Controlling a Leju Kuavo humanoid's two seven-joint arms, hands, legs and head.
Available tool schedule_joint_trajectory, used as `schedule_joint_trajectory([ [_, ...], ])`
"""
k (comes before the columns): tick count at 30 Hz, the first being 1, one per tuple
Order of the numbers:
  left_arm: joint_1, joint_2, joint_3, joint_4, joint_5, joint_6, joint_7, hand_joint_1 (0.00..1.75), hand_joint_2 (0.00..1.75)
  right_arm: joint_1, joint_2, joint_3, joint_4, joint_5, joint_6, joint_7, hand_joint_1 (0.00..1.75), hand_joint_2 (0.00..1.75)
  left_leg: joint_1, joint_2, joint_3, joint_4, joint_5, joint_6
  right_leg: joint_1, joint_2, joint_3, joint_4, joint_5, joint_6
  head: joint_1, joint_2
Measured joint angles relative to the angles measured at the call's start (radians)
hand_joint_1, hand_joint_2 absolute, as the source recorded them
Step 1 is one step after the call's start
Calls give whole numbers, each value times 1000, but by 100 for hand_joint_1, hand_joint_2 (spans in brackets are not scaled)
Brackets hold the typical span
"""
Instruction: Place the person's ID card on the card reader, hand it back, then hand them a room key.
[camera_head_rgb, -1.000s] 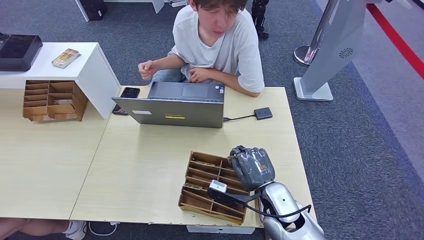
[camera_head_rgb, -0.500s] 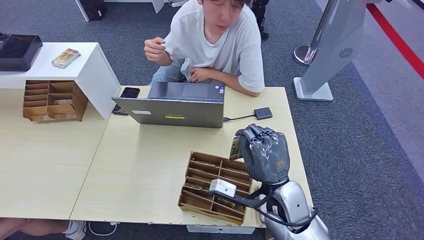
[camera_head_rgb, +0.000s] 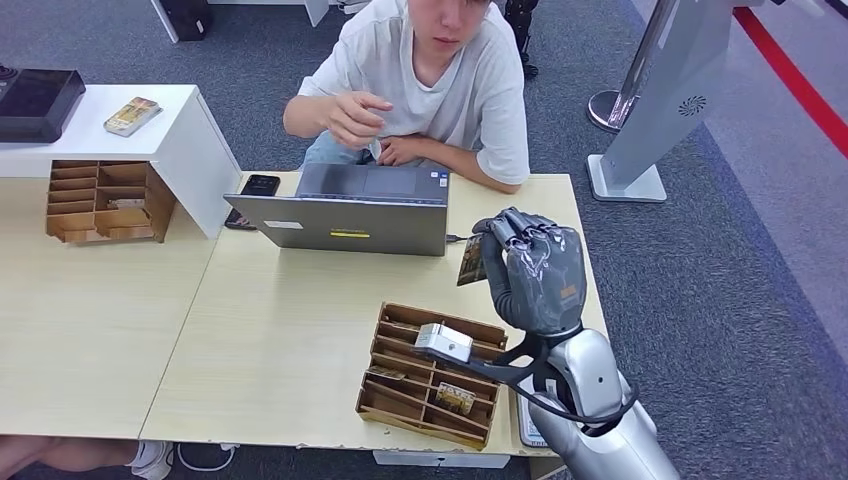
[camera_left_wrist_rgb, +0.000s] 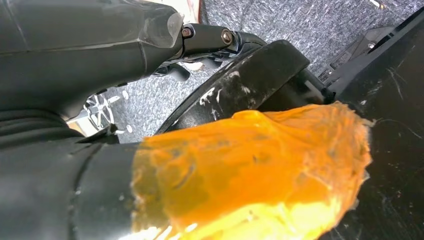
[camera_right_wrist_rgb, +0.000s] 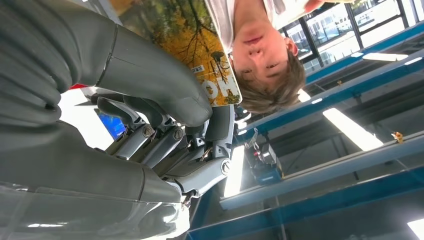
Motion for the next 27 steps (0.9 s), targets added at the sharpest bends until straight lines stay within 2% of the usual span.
schedule_joint_trajectory([
  [3, -8, -1, 0, 0, -32, 0, 10, 0, 0, -51, 13, 3, 34, 15, 48, 16, 175, 175, 0, 0, 0, 0, 0, 0, 0, 1, 0, 1, 0, 0, 0, 0],
  [7, -30, -5, 0, 0, -82, 0, 31, 0, 0, -174, 46, 14, 126, 36, 121, 52, 175, 175, 0, 1, 0, 0, 1, -1, 0, 1, 0, 1, 1, -1, 0, 0],
  [10, -41, -9, 0, 0, -99, 0, 39, 0, 0, -241, 69, 21, 192, 41, 133, 63, 175, 175, 0, 0, 0, 0, 2, -1, 0, 0, 0, 1, 1, -1, 0, 0],
  [19, -56, -14, 0, 0, -135, 0, 48, 0, 0, -343, 112, 29, 332, 56, 167, 110, 175, 175, 0, 0, 0, 0, 2, -1, 0, 0, 0, 1, 1, -1, 0, 0],
  [20, -58, -15, 0, 0, -138, 0, 50, 0, 0, -356, 120, 29, 351, 53, 174, 114, 169, 175, 0, 0, 0, 0, 2, -1, 0, 0, 0, 1, 1, -1, 0, 0],
  [23, -65, -19, 0, 0, -139, 0, 52, 0, 0, -381, 144, 27, 401, 22, 191, 114, 41, 175, 0, 0, 0, 0, 2, -1, 0, 0, 0, 1, 1, -1, 0, 0],
  [24, -66, -19, 0, 0, -139, 0, 52, 0, 0, -384, 151, 27, 413, 8, 196, 110, 4, 175, 0, 0, 0, 0, 2, -1, 0, 0, 0, 1, 1, -1, 0, 0],
  [27, -68, -21, 0, 0, -135, 0, 52, 0, 0, -386, 169, 27, 432, -22, 208, 98, 2, 175, 0, 0, 0, 0, 2, -1, 0, 1, -1, 1, 1, -1, 0, 0],
])
